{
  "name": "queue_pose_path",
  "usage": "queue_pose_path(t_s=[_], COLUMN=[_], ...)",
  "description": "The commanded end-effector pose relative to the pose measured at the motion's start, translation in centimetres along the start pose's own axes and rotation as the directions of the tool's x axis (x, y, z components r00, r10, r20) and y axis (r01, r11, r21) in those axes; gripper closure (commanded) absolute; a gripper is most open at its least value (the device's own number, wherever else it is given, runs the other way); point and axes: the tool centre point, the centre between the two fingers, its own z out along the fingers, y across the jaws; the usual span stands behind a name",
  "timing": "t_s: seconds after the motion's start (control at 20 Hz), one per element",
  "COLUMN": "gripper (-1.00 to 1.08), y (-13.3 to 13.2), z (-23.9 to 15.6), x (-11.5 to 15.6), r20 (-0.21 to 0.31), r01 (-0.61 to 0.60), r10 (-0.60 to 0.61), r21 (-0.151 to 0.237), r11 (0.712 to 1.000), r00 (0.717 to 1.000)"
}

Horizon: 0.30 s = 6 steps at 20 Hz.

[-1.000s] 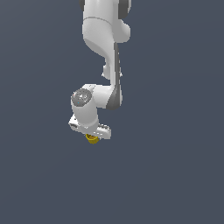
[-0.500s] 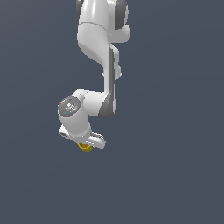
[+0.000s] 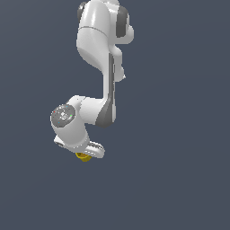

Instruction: Pick up the object and move it to a goal position.

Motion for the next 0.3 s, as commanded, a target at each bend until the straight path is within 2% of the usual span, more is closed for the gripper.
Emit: queue_pose_path(t_s=[0.0,0.25], gripper=[1.08,1.08], y=[0.05,0.09], z=[-0.15,-0.18], x=[0.44,0.7], r20=[-0.002,-0.002], r01=[0.0,0.0], r10=[0.0,0.0], r21=[0.0,0.0], r11=[1.0,1.0], r00=[1.0,1.0])
